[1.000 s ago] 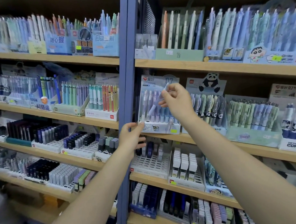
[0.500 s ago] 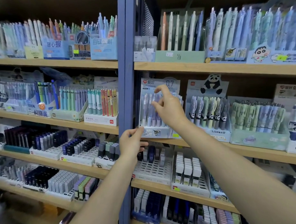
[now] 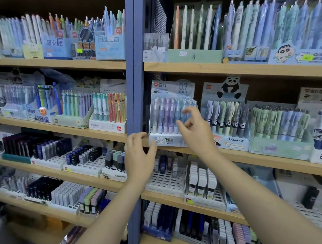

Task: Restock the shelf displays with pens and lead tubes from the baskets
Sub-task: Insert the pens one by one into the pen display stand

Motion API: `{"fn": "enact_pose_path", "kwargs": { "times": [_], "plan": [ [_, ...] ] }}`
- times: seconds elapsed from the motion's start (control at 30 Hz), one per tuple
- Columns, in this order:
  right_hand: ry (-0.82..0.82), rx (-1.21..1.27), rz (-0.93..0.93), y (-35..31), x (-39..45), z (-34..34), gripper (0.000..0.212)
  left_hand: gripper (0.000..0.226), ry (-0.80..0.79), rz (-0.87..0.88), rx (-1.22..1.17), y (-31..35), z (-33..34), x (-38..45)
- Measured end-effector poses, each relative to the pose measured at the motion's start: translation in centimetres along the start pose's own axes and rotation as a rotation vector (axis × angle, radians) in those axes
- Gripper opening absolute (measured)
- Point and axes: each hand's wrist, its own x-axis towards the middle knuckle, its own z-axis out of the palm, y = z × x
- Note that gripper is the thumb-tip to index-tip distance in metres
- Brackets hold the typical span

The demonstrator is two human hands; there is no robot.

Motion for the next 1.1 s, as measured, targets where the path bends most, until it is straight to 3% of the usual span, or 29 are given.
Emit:
{"fn": "enact_pose_path", "kwargs": {
  "times": [0.07, 0.13, 0.27, 0.4, 0.53, 0.77, 0.97, 1.03, 1.1],
  "plan": [
    [0.044, -0.055, 0.059, 1.8, -2.1, -0.2, 0.023, 0.041, -0.030, 0.236, 0.184, -0.6, 0.3, -1.4],
    [0.083, -0.165, 0.123, 3.5, -3.4, 0.1, 0.028, 0.053, -0.139, 0.309, 0.330, -0.9, 0.9, -2.3],
    [0.081, -0.405, 0.199, 4.9, -3.5, 0.4, 0.040, 0.072, -0.295, 0.278, 0.517, -0.9, 1.5, -2.3],
    [-0.045, -0.653, 0.227, 4.4, -2.0, 0.2, 0.054, 0.073, -0.361, 0.250, 0.650, -0.7, 1.3, -0.9],
    [-0.117, -0.726, 0.274, 4.0, -0.9, 0.5, 0.059, 0.075, -0.423, 0.232, 0.725, -0.1, 1.5, 0.6],
    [-0.121, -0.643, 0.254, 3.4, -1.7, 0.0, 0.055, 0.074, -0.449, 0.247, 0.694, -0.5, 1.9, 1.3],
    [0.065, -0.434, 0.044, 7.2, -13.5, -2.9, 0.030, 0.057, -0.193, 0.423, 0.392, -2.1, 3.5, -8.1],
    [-0.004, -0.399, 0.177, 10.8, -19.5, -3.6, 0.027, 0.054, -0.313, 0.403, 0.358, -3.4, 5.6, -13.5],
    [-0.129, -0.337, 0.451, 15.5, -25.5, -3.9, 0.027, 0.060, -0.516, 0.325, 0.377, -5.3, 8.1, -19.4]
  ]
}}
